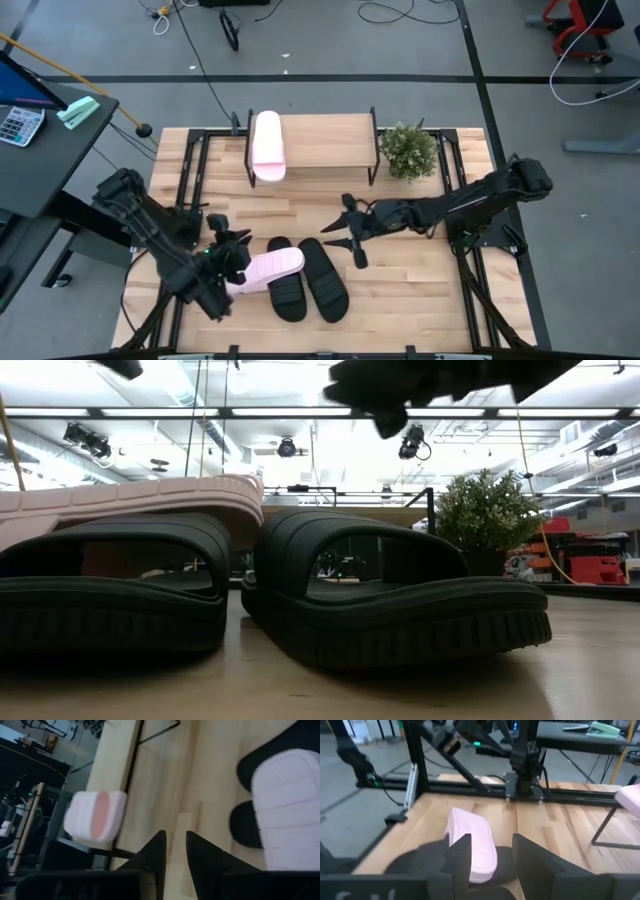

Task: Pick and place slides into the shelf
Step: Put the pink slide on the shelf

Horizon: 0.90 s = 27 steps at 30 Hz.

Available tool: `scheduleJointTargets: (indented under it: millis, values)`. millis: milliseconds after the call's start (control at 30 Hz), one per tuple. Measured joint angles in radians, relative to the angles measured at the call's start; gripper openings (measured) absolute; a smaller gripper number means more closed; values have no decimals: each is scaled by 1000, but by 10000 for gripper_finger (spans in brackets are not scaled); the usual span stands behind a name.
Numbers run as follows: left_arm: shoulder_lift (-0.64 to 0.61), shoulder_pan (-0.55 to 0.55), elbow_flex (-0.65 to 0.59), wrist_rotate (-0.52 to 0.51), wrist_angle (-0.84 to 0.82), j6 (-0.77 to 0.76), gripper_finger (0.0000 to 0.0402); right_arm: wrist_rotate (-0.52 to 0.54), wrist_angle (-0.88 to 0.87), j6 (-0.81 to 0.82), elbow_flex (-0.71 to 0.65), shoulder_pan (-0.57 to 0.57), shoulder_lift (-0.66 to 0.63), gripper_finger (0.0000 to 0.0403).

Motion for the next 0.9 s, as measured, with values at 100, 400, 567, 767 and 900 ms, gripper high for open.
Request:
scheduleJointTargets:
  millis: [100, 400, 567, 767, 900]
  values:
    - [0, -34, -41, 0, 27, -56, 82, -20, -25, -58, 74, 2, 77, 151]
    - [0, -100, -57, -39, 58, -121, 72, 57, -520, -325, 397, 57, 236, 152]
    - [0, -100, -57, -85, 60, -120, 73, 97, -603, -405, 441, 89, 253, 152]
    - [0, -94, -57, -85, 61, -121, 74, 101, -625, -491, 441, 120, 254, 152]
    - [0, -103, -57, -40, 61, -120, 68, 137, -607, -491, 441, 138, 278, 152]
